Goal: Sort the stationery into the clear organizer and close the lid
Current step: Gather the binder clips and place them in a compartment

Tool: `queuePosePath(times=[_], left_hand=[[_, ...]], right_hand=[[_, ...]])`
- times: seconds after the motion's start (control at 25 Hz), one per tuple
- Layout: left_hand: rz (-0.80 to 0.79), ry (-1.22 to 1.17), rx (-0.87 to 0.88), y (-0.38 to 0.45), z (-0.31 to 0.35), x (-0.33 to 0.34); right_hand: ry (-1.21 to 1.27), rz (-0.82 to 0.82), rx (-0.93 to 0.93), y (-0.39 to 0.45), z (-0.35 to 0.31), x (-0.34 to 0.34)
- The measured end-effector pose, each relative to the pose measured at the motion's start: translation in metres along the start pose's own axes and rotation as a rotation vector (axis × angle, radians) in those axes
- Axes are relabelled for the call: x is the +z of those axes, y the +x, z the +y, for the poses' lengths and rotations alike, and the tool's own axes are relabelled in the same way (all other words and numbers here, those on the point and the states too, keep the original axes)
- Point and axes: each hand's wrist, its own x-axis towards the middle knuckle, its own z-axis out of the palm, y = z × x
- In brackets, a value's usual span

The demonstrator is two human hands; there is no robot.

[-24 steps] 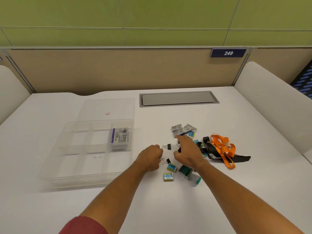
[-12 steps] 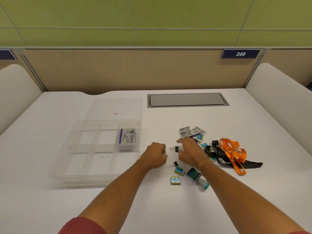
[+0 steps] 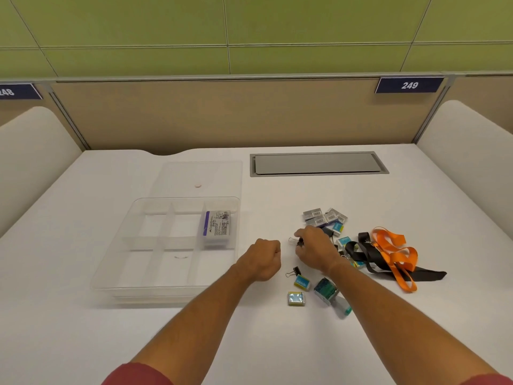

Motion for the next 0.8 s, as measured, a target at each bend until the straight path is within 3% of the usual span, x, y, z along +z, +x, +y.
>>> queuePosePath(times=[0.44, 0.8], left_hand=[[-0.193, 0.101, 0.060, 0.019, 0.012, 0.028], [-0.174, 0.142, 0.093, 0.019, 0.020, 0.034]], right_hand=[[0.205, 0.188, 0.141, -0.028, 0.027, -0.034], [0.252, 0.270, 0.213, -0.046, 0.050, -0.044]])
